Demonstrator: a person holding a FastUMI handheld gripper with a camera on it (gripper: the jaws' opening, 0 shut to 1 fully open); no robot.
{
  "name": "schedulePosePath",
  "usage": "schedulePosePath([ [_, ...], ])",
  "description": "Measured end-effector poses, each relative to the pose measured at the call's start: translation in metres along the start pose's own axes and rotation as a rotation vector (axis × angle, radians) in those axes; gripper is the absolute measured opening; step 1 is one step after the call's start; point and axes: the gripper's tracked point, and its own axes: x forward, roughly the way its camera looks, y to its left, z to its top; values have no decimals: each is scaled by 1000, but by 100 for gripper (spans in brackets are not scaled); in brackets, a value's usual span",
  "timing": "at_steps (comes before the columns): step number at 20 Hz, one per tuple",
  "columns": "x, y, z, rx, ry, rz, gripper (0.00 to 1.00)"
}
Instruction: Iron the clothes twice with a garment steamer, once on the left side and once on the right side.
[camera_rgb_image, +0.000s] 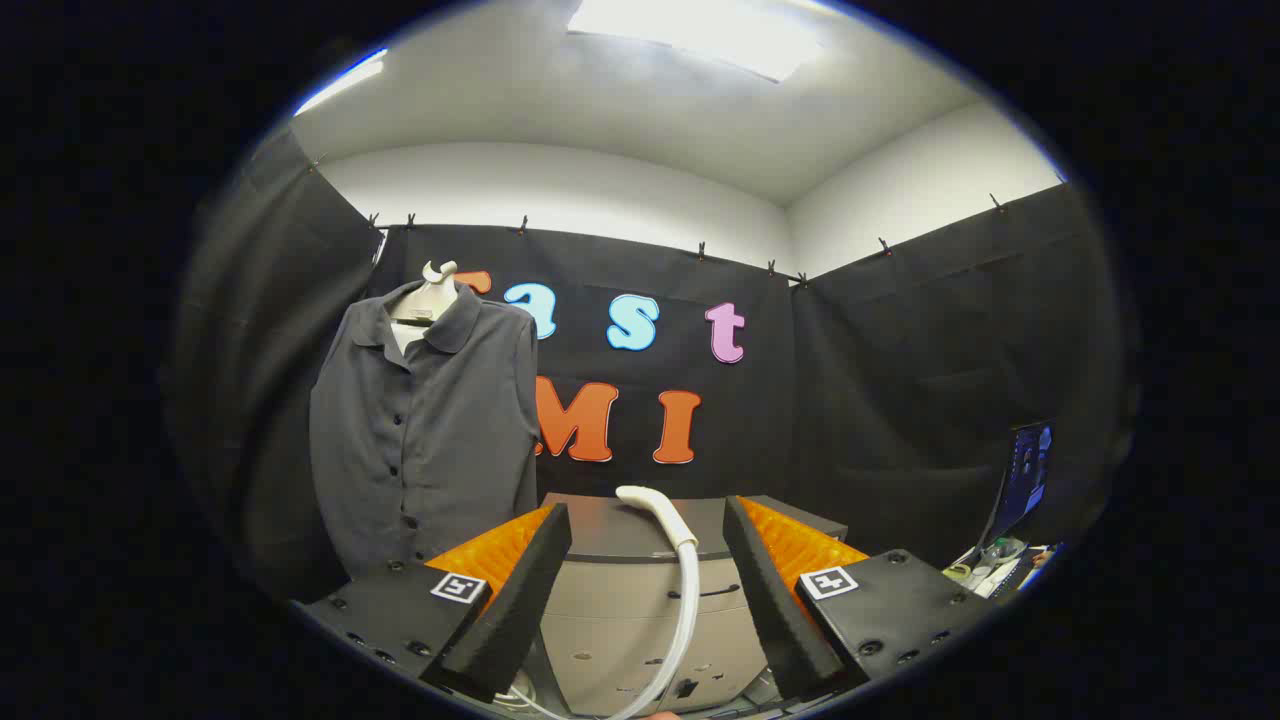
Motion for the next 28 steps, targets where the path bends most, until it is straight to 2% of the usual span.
schedulePosePath([
  [4, 9, 27, -6, 23, -12, -2, 98],
  [9, 28, 25, -6, 17, -30, -3, 98],
  [19, 111, -34, -18, 65, -15, 71, 98],
  [24, 152, -58, -18, 57, 8, 21, 98],
  [28, 189, -56, -16, 66, 27, 32, 98],
])
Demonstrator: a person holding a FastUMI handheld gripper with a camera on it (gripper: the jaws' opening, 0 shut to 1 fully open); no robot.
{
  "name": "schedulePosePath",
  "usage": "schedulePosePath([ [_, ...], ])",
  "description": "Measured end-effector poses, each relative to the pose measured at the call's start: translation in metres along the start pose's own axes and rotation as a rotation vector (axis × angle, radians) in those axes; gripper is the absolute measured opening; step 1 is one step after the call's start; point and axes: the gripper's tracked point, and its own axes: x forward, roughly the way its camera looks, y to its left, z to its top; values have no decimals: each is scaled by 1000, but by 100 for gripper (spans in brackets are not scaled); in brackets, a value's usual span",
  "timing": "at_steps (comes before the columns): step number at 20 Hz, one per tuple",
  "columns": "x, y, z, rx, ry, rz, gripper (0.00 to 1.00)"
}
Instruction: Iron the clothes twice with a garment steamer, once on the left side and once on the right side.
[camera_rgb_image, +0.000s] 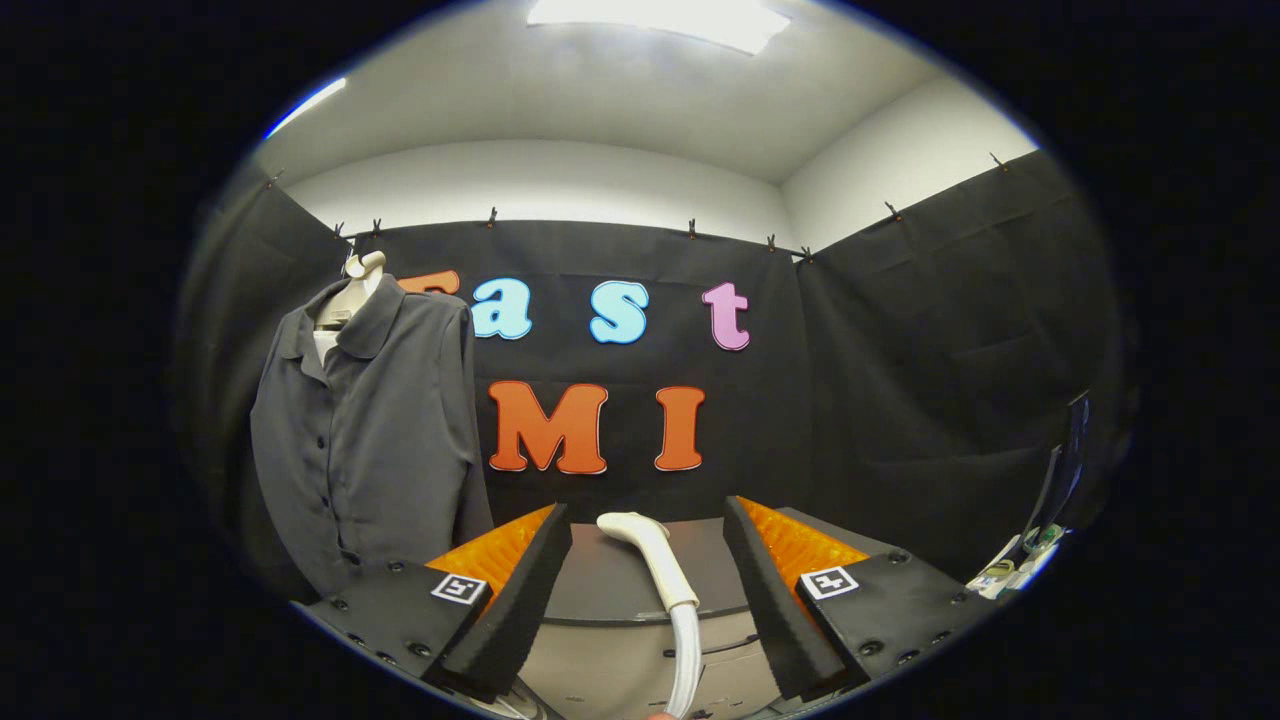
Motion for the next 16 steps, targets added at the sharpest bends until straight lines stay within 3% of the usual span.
schedulePosePath([
  [8, 100, 6, -33, -37, 122, 43, 98],
  [12, 165, -8, -75, -109, 233, 33, 98],
  [16, 213, -22, -149, -164, 457, 69, 99],
])
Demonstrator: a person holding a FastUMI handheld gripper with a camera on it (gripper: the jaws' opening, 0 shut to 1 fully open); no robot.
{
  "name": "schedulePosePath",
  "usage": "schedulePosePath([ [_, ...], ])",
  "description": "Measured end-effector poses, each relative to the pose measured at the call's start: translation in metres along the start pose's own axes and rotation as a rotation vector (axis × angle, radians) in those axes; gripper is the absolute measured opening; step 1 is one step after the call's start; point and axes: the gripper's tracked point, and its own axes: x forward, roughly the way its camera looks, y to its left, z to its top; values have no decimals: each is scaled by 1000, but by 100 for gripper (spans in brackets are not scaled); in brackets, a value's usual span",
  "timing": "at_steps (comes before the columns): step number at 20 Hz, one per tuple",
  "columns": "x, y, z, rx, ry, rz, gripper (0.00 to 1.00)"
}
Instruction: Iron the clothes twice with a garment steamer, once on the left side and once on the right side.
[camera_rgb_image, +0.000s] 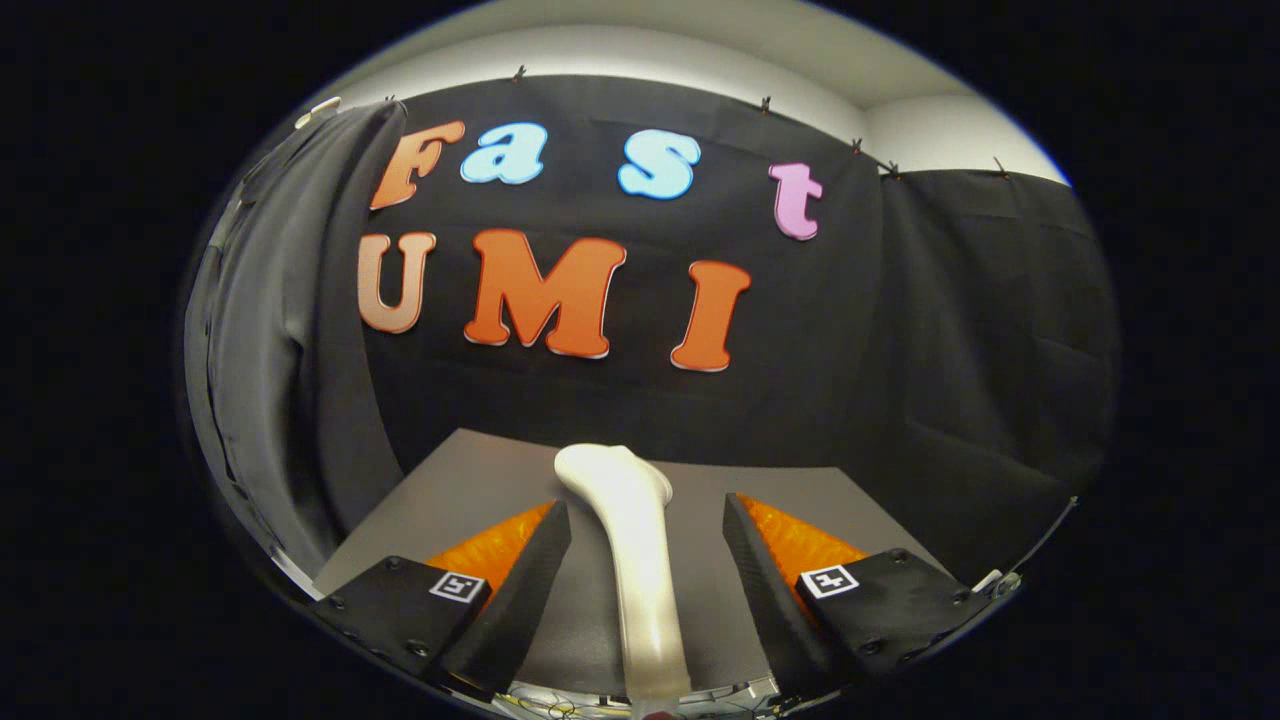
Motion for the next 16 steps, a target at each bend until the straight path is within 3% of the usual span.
schedulePosePath([
  [7, 36, -2, -52, 116, 205, 69, 98],
  [13, 35, 6, -63, 168, 269, 155, 94],
  [16, 37, 12, -66, 183, 257, 175, 51],
])
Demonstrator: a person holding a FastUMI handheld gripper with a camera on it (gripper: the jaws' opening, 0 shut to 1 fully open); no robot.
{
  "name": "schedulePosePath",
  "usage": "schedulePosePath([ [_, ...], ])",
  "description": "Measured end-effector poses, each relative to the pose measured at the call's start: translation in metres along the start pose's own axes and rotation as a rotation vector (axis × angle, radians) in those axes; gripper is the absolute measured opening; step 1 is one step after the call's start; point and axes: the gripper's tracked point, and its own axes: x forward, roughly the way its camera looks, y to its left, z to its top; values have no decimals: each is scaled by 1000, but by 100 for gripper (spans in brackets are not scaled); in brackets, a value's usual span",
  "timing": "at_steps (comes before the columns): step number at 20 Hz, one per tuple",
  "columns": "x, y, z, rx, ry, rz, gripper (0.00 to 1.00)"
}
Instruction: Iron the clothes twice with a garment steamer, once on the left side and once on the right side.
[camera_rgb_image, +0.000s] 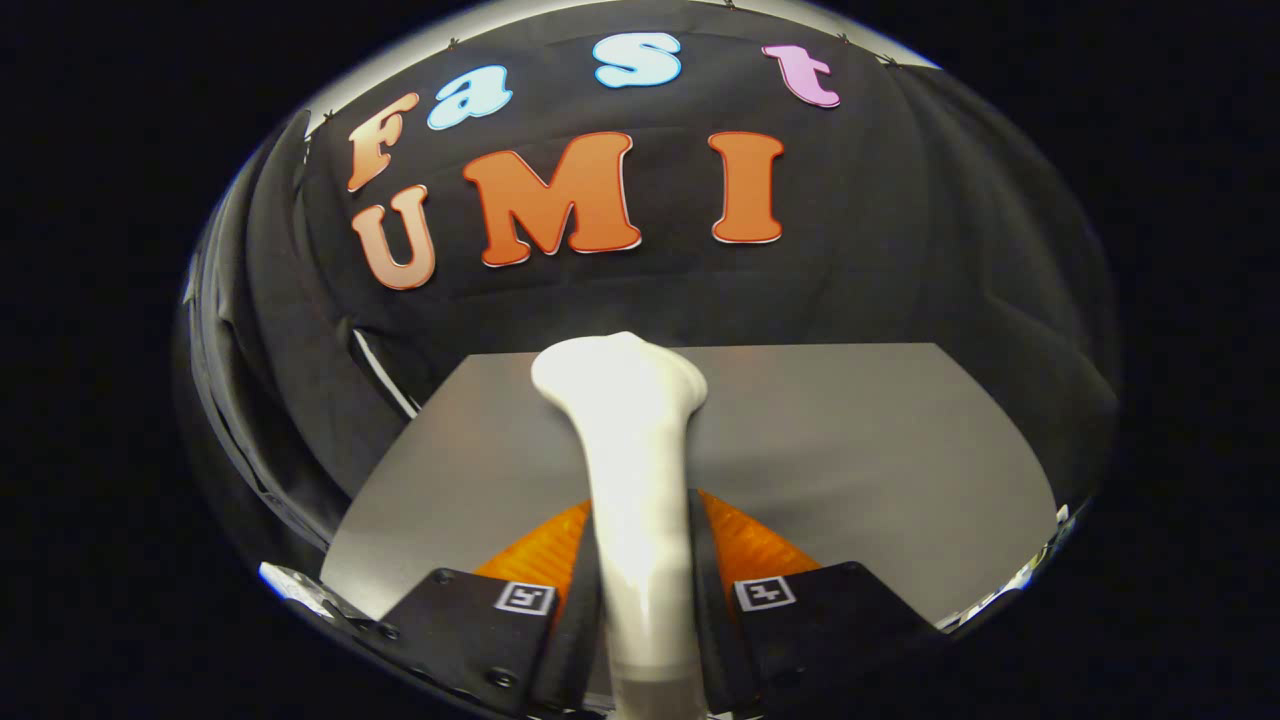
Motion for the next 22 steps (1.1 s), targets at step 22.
schedulePosePath([
  [22, -200, 63, 12, 8, -400, -264, 41],
])
